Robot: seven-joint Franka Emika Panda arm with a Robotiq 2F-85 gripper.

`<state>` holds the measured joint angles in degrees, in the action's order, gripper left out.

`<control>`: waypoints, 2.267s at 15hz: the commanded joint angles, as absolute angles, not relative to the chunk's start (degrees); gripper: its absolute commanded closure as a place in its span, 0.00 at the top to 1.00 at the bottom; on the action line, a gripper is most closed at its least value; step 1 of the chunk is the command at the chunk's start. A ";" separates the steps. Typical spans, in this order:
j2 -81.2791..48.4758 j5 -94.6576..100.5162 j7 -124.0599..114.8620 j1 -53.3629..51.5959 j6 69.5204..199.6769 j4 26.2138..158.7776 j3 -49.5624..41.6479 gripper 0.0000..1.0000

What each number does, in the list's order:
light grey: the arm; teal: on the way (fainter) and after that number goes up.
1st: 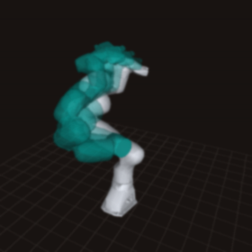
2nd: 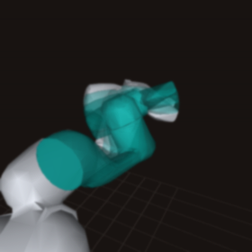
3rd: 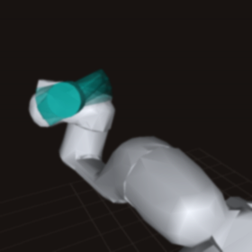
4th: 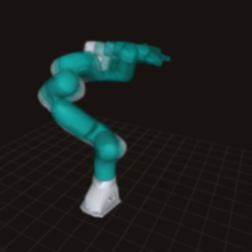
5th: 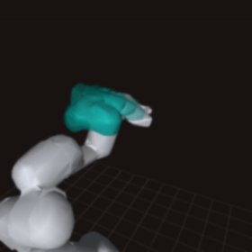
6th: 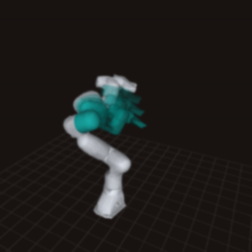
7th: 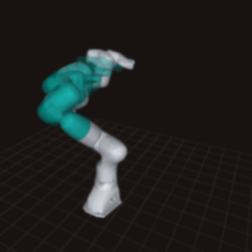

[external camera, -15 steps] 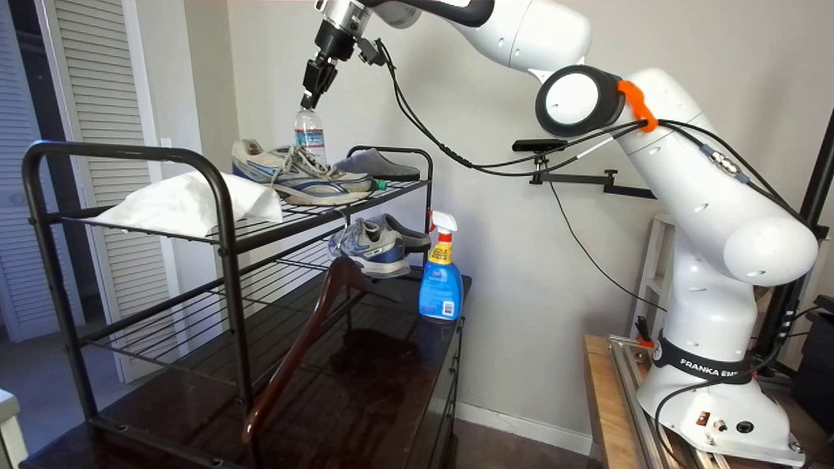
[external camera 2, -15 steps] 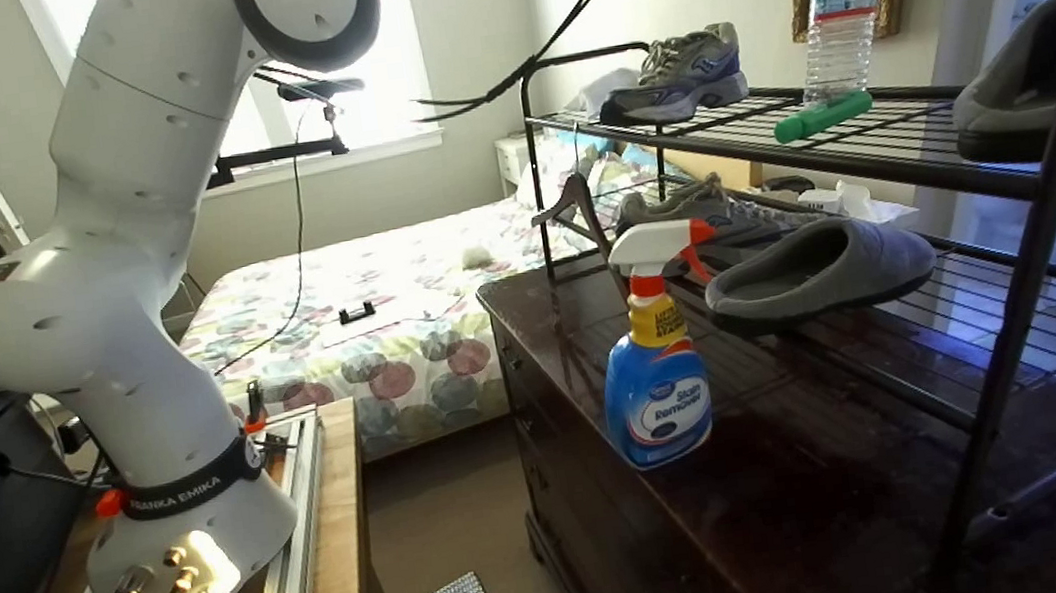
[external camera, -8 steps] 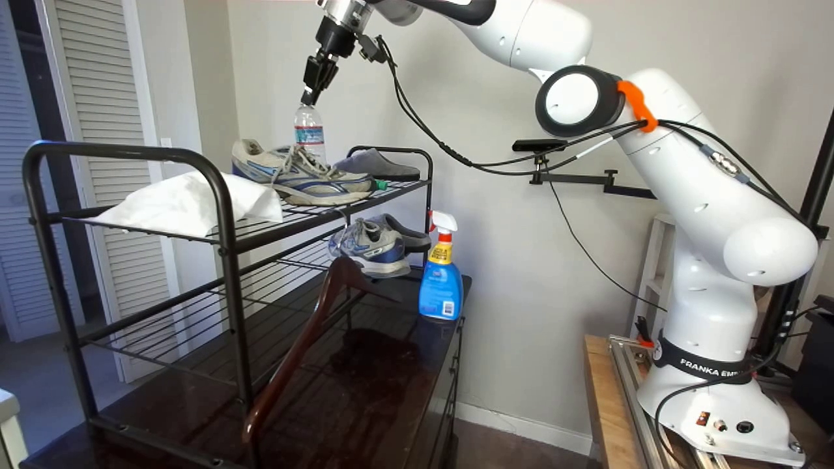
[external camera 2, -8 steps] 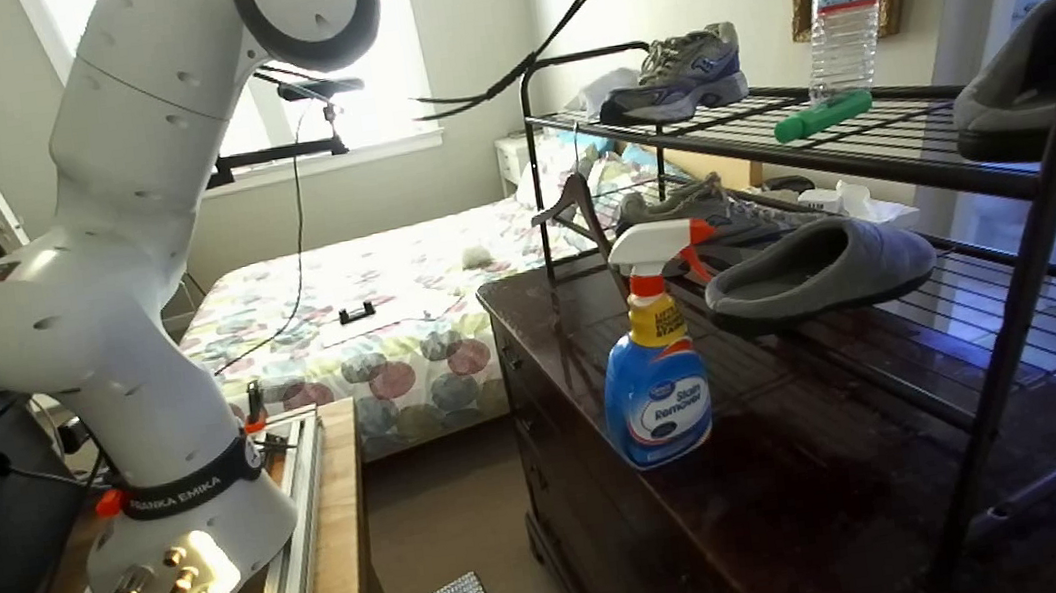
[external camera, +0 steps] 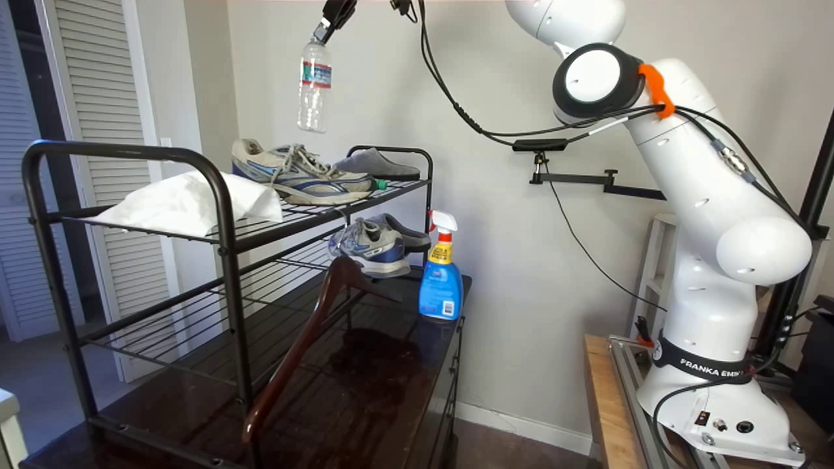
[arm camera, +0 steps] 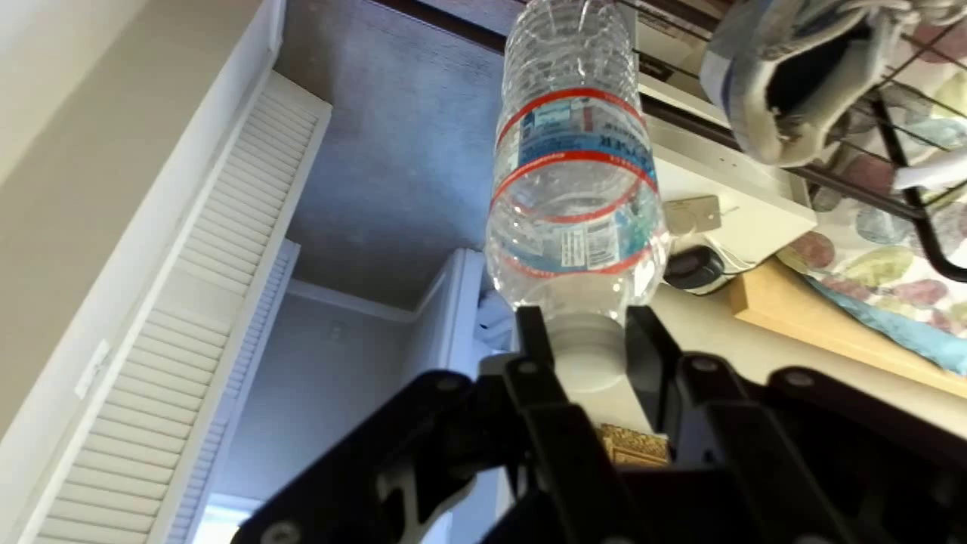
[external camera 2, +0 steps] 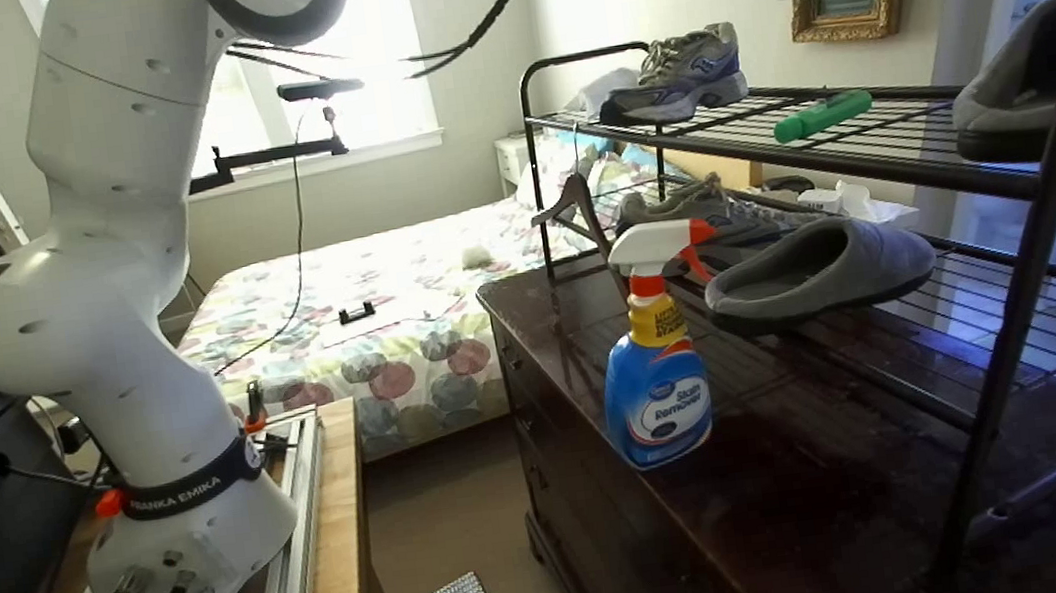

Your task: Put the water bottle on the second shelf of the rack.

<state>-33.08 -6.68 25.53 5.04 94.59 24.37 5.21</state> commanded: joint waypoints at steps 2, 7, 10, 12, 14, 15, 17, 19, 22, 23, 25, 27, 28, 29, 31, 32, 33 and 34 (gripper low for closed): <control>-28.54 -14.31 25.01 8.94 85.84 25.04 9.27 0.08; -28.03 -15.60 21.14 11.49 79.02 24.54 8.32 0.08; -28.38 -15.76 19.68 12.55 77.83 24.48 8.11 0.08; -28.70 -16.95 17.34 13.54 78.11 24.56 8.33 0.08; -28.70 -15.50 18.74 12.70 79.09 24.58 7.66 0.08; -28.79 -15.66 18.54 12.86 79.13 24.58 7.61 0.30; -28.86 -15.64 18.57 12.80 79.13 24.58 7.56 0.30; -28.86 -15.63 18.57 12.68 79.13 24.58 7.57 0.30; -30.66 -16.71 16.58 12.44 86.15 24.58 7.84 0.08; -31.73 -17.75 16.05 13.26 90.00 24.63 8.14 0.08; -33.87 -15.83 17.48 14.47 98.74 25.06 6.63 0.08; -35.20 -14.65 14.78 15.80 103.54 25.39 4.96 0.08; -35.95 -14.06 13.63 16.58 105.05 25.41 4.00 0.08; -36.23 -14.02 12.04 17.76 104.33 25.59 3.35 0.08; -36.23 -13.94 9.58 19.84 102.45 26.44 2.29 0.08; -35.97 -14.79 8.95 21.09 100.82 26.76 2.54 0.08; -35.69 -15.69 8.59 22.35 98.94 27.05 2.96 0.08; -35.08 -16.94 8.61 23.78 95.36 27.61 3.81 0.08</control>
